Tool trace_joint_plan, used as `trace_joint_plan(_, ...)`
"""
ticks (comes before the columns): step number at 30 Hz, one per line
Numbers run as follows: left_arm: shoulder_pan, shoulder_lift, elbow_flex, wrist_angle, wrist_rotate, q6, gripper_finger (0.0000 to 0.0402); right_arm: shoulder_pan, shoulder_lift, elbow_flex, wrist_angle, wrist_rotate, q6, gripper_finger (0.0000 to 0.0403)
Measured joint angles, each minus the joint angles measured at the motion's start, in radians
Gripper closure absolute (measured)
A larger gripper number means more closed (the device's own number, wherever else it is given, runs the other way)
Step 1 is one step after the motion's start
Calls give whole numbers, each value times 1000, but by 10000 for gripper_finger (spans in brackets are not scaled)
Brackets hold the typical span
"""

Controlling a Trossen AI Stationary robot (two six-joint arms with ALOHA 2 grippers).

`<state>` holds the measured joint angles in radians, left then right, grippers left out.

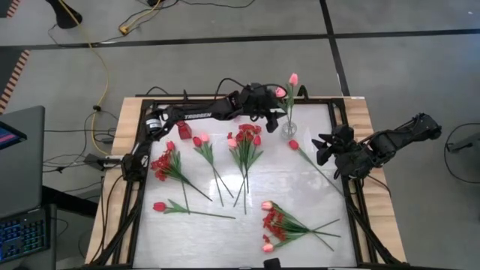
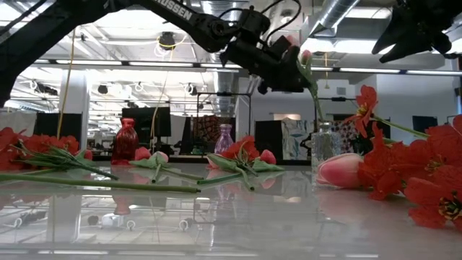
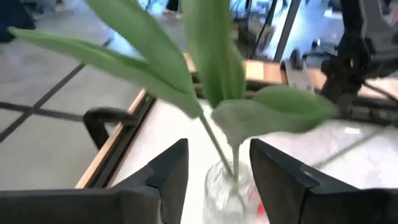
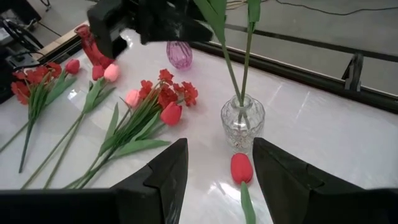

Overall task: Sort flowers into vase by color
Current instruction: Put the bottom left pink tulip into the transparent vase, then put the top right pink tulip into the transparent vase

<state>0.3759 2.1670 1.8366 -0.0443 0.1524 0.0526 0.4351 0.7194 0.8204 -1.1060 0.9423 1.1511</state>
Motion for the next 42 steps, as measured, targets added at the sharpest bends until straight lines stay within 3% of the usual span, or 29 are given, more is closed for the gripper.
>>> trace_joint_plan(10, 6, -147, 2, -401, -18, 126, 178, 0, 0, 0, 1, -9, 0, 196)
trace_joint_plan(18, 6, -363, 2, -838, -137, 127, 178, 0, 1, 0, 85, -122, -95, 196)
trace_joint_plan(24, -15, -546, -53, -1050, -76, 65, 178, 1, 27, 0, 290, -134, -240, 196)
trace_joint_plan(28, -72, -695, -205, -1031, -69, -4, 178, -1, 86, 0, 432, -175, -360, 196)
trace_joint_plan(34, -186, -929, -577, -823, -83, -152, 178, -16, 205, 0, 587, -299, -461, 196)
trace_joint_plan(42, -376, -1177, -1082, -285, -127, -347, 178, -18, 393, 0, 689, -713, -505, 196)
